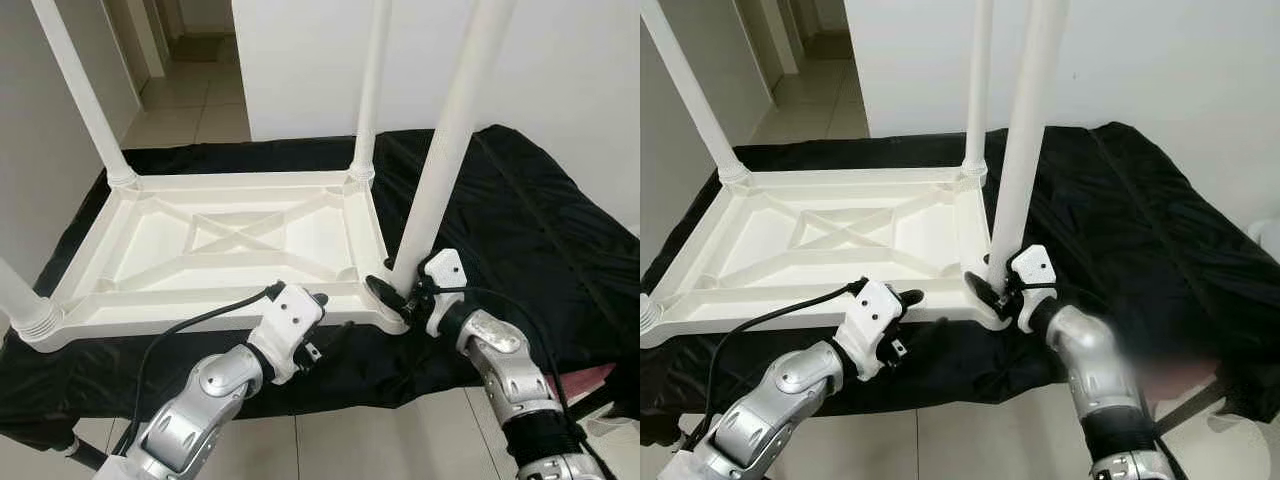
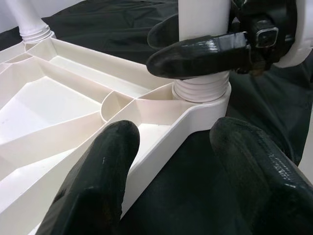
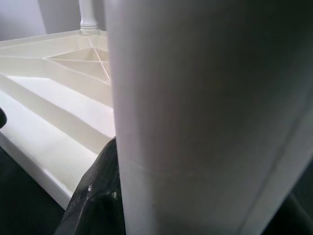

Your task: Building children table

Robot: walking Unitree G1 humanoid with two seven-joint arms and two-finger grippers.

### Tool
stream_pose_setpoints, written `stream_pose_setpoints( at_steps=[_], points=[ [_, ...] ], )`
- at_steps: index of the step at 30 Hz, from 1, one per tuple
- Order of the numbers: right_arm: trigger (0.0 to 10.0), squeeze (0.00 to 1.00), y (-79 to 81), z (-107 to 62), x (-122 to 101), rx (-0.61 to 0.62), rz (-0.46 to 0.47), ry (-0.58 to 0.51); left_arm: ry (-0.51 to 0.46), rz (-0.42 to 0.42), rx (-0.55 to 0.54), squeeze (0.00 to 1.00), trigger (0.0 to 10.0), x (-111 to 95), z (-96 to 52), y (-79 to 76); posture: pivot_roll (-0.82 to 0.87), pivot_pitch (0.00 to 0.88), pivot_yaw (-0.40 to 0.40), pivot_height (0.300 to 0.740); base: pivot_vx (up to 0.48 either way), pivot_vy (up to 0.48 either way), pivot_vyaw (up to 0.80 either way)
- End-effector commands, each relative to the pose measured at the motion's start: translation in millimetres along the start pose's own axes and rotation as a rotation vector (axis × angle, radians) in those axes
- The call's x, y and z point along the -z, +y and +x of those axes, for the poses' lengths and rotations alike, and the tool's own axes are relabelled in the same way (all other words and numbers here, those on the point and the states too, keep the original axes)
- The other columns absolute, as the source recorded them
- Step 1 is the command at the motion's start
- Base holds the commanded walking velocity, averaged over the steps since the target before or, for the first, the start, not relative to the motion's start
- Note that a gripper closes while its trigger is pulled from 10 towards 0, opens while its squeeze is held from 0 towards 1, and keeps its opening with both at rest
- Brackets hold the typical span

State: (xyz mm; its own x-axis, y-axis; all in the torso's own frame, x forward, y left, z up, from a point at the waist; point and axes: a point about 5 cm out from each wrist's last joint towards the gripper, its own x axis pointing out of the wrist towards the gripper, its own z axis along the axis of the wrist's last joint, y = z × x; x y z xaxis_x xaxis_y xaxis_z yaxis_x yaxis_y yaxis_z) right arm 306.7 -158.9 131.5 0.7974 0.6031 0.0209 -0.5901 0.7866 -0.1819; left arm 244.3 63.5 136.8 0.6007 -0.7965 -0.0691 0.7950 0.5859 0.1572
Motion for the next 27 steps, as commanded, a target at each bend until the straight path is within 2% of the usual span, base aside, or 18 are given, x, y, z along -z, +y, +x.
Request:
stream_pose_setpoints(
  at_steps=[1,2,3,6,12,17,18,20,24,27],
  points=[
    [10.0,0.0,2.6,-1.9,8,0.028,-0.005,0.042,0.01,0.007,0.075,0.0,10.0,1,-1.5,-1.5,0.0,0.015,0.054,0.74,0.0,0.0,0.0],
    [10.0,0.0,1.7,-1.4,9,0.122,0.0,0.036,0.017,0.012,0.073,0.0,10.0,3,-2.0,-1.6,0.01,0.017,0.046,0.74,0.0,0.0,0.0],
    [10.0,0.0,1.6,-1.4,9,0.155,0.006,0.034,0.024,0.015,0.071,0.0,10.0,5,-2.3,-1.4,0.01,0.017,0.046,0.74,0.0,0.0,0.0],
    [10.0,0.0,1.9,-1.9,10,0.184,0.015,0.034,0.037,0.022,0.066,0.0,10.0,8,-2.9,-1.4,0.01,0.011,0.043,0.74,0.0,0.0,0.0],
    [10.0,0.0,3.0,-1.4,11,0.331,0.062,0.049,0.011,-0.012,0.051,0.0,10.0,4,-4.2,-1.3,0.01,0.009,0.035,0.74,0.0,0.0,0.0],
    [10.0,0.0,4.3,-1.1,11,0.349,0.063,0.052,0.011,-0.012,0.05,0.0,10.0,4,-4.2,-1.2,0.01,0.009,0.035,0.74,0.0,0.0,0.0],
    [10.0,0.0,13.1,4.8,10,0.482,0.112,0.043,0.012,-0.006,0.044,0.0,10.0,4,-3.3,-0.3,0.01,0.011,0.02,0.74,0.0,0.0,0.0],
    [10.0,0.0,25.2,11.5,11,0.622,0.182,0.042,0.01,-0.003,0.036,0.0,10.0,4,-2.3,0.0,0.02,0.007,0.015,0.74,0.0,0.0,0.0],
    [10.0,0.0,36.4,15.2,13,0.706,0.253,0.054,0.007,-0.007,0.026,0.0,10.0,4,-1.5,-1.0,0.01,0.014,0.024,0.74,0.0,0.0,0.0],
    [10.0,0.0,40.2,16.6,13,0.713,0.272,0.053,0.004,-0.012,0.024,0.0,10.0,4,-1.2,-1.3,0.01,0.014,0.024,0.74,0.0,0.0,0.0]
  ],
)
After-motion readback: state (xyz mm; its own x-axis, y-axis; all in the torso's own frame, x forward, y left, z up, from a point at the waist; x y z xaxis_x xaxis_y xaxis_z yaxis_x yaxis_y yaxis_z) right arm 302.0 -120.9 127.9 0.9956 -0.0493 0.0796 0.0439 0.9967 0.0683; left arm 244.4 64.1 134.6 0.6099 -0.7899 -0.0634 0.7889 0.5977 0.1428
